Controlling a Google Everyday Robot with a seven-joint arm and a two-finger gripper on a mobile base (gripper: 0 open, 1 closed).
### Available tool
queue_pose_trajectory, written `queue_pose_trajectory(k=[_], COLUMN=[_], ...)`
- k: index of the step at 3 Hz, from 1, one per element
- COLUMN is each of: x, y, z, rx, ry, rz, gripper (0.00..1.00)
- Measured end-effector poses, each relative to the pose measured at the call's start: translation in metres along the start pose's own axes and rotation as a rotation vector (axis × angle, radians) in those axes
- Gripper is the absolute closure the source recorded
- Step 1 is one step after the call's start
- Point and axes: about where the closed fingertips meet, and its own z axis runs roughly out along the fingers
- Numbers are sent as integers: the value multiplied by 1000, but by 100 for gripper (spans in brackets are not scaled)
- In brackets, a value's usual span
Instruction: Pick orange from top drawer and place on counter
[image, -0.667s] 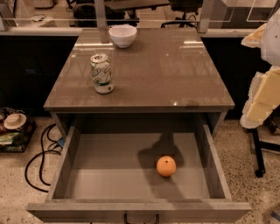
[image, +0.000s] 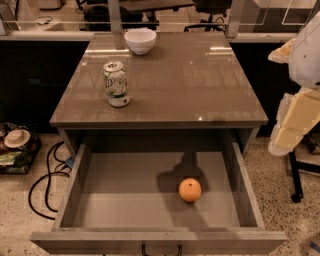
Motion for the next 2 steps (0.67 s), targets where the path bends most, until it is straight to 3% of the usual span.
queue_pose_trajectory(k=[2], x=[0], y=[48], z=[40], rx=[-49], ry=[23], rz=[-83], gripper=[0])
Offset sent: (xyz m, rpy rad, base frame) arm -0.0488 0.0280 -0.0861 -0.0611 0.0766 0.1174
